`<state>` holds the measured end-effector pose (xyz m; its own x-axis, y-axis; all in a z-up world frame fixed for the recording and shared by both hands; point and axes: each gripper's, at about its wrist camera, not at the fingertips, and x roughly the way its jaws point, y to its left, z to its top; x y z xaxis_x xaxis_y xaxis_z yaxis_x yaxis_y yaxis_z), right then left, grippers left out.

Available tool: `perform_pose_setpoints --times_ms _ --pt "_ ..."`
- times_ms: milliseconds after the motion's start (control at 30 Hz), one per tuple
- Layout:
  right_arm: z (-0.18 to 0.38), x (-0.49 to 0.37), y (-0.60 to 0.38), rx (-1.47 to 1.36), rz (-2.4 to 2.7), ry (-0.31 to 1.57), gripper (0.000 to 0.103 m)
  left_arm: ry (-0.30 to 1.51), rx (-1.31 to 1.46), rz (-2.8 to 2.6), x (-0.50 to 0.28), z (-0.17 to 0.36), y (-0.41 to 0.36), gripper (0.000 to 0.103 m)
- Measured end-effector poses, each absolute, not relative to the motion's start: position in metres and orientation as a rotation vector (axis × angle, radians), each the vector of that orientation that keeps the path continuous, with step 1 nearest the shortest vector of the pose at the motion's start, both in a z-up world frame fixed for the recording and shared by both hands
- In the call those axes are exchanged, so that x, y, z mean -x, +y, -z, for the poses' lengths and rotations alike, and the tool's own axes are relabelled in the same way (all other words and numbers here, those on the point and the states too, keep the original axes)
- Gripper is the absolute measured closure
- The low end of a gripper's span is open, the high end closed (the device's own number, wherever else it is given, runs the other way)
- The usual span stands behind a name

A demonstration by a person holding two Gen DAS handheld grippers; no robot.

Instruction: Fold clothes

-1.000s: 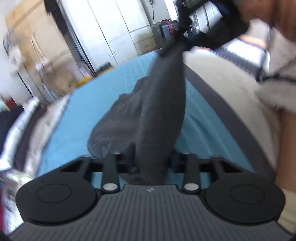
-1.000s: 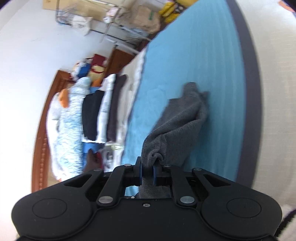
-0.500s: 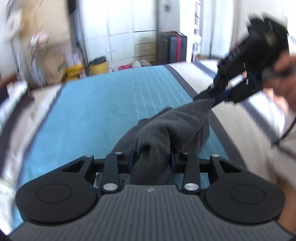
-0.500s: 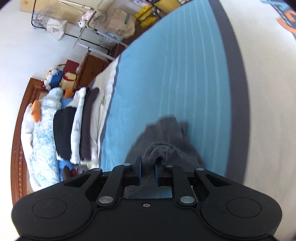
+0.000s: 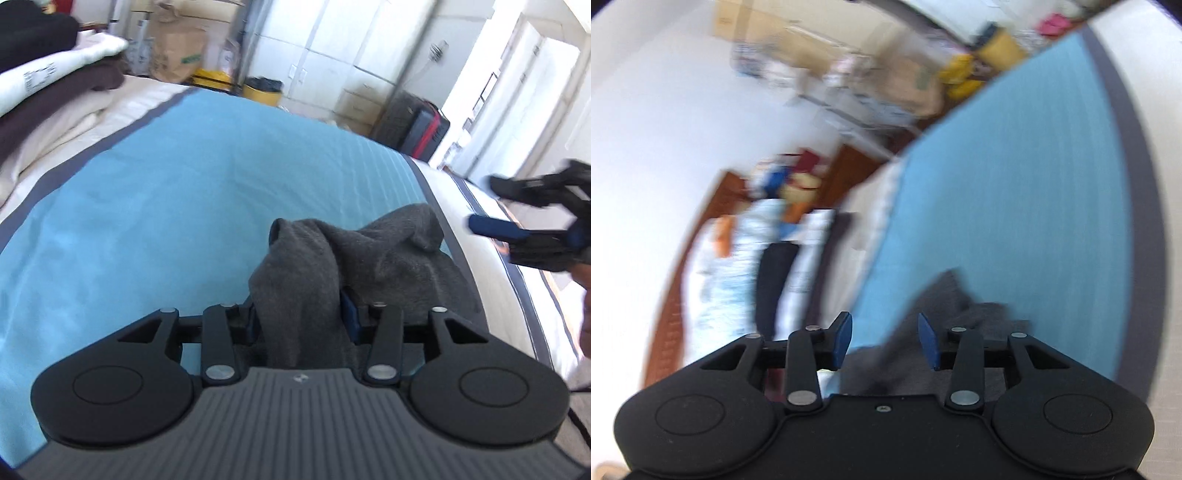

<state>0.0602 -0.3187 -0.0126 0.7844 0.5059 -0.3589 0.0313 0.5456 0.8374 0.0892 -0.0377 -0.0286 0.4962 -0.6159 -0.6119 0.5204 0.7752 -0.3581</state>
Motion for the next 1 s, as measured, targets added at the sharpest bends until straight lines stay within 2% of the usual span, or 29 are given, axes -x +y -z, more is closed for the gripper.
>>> perform_pose_setpoints --times_ms 67,233,300,400,467,600,700,833,900,1000 --pt "0.005 -0.059 -0.312 -0.880 -0.292 0.601 0.057 0.774 0.154 0.673 -0.090 0.030 -0.034 0.060" --pt "-0.006 -0.075 -0.265 -0.342 -0.133 0.648 0.057 0.685 0.204 0.629 -0.090 0.025 -0.022 0.059" --pt "-0.001 -0.089 -0.251 -0.212 -0.112 0.697 0.057 0.613 0.234 0.602 -0.090 0.020 -0.015 0.059" --pt "0.012 -0.107 -0.256 -0.223 -0.094 0.751 0.058 0.555 0.146 0.567 -0.089 0.018 -0.024 0.066" --pt "0.021 -0.114 -0.263 -0.222 -0.045 0.798 0.062 0.580 0.093 0.564 -0.091 0.022 -0.032 0.072" --pt "0.039 -0.122 -0.276 -0.268 0.001 0.869 0.062 0.713 0.026 0.470 -0.108 0.046 -0.045 0.072" --pt "0.042 -0.120 -0.287 -0.328 -0.004 0.894 0.062 0.744 -0.080 0.368 -0.111 0.057 -0.046 0.073" --pt "0.047 -0.117 -0.287 -0.365 -0.002 0.907 0.061 0.819 0.012 0.360 -0.112 0.066 -0.023 0.073" --pt "0.044 -0.117 -0.288 -0.376 0.021 0.907 0.054 0.835 0.057 0.363 -0.114 0.062 -0.013 0.072" --pt "0.038 -0.114 -0.297 -0.424 0.071 0.895 0.052 0.808 0.093 0.370 -0.109 0.048 -0.003 0.072"
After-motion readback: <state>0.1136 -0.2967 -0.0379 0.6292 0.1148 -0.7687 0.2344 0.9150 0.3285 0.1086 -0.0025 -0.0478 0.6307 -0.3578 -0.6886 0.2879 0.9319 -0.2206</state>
